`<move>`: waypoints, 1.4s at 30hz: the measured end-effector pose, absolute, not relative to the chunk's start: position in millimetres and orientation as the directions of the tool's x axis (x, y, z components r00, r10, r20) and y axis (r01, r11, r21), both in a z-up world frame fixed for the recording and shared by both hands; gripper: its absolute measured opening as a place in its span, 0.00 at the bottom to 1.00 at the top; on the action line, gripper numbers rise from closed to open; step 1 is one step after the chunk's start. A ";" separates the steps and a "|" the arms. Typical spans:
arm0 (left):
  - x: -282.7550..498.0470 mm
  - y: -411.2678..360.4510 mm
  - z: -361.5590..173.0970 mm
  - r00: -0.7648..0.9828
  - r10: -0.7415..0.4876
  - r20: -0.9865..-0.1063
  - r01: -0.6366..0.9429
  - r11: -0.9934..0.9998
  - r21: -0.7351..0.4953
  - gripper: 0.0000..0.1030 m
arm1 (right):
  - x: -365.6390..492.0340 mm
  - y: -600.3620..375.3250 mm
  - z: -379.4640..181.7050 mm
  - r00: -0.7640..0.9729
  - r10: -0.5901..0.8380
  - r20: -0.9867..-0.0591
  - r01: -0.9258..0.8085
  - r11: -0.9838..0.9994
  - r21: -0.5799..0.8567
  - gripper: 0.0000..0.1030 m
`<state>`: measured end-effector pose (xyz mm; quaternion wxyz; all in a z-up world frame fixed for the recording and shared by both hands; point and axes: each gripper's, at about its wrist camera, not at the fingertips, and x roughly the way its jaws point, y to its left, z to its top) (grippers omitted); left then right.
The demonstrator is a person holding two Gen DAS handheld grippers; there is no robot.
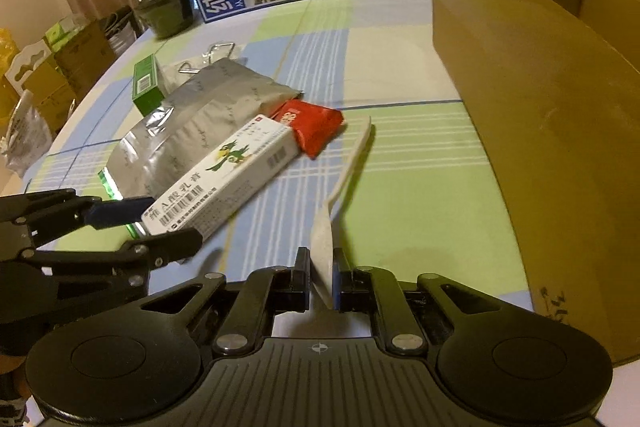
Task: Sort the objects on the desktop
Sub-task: 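Grasp the white ointment box with the left tool while the right tool grasps the white plastic spoon, then lift the ointment box and spoon, holding both tools closed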
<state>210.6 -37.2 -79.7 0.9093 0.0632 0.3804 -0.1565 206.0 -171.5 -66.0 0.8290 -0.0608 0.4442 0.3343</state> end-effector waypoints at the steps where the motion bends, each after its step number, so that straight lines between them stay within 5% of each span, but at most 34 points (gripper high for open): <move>1: 212.2 -38.0 -79.8 0.662 -0.237 -0.711 0.332 0.943 -0.005 0.42 | 206.1 -172.7 -65.9 0.384 0.500 -0.776 -0.608 0.769 0.195 0.07; 15: 211.2 -38.5 -79.7 0.661 -0.233 -0.714 0.281 0.958 -0.052 0.33 | 182.1 -178.1 -63.9 0.405 0.483 -0.776 -0.699 0.711 0.078 0.06; 27: 136.6 -46.6 -71.6 0.636 -0.208 -0.743 0.255 0.966 -0.052 0.32 | 113.3 -219.7 -63.7 0.417 0.497 -0.761 -0.795 0.605 -0.040 0.07; 28: 130.7 -46.8 -71.3 0.635 -0.205 -0.744 0.251 0.967 -0.052 0.32 | 108.6 -222.7 -63.5 0.412 0.507 -0.758 -0.800 0.599 -0.034 0.10; 30: 121.2 -46.5 -70.8 0.637 -0.204 -0.743 0.240 0.969 -0.060 0.32 | 103.7 -229.9 -63.2 0.385 0.533 -0.753 -0.796 0.604 0.021 0.44; 32: 114.7 -45.1 -70.2 0.640 -0.206 -0.740 0.228 0.971 -0.074 0.32 | 102.4 -238.8 -63.8 0.375 0.555 -0.742 -0.764 0.639 0.092 0.60; 37: 109.7 -41.9 -66.7 0.667 -0.205 -0.716 0.200 0.975 -0.093 0.32 | 109.5 -252.3 -68.4 0.372 0.591 -0.716 -0.663 0.708 0.241 0.60; 42: 115.0 -37.9 -68.0 0.671 -0.199 -0.714 0.176 0.979 -0.107 0.39 | 112.7 -244.6 -68.0 0.417 0.586 -0.694 -0.652 0.726 0.221 0.60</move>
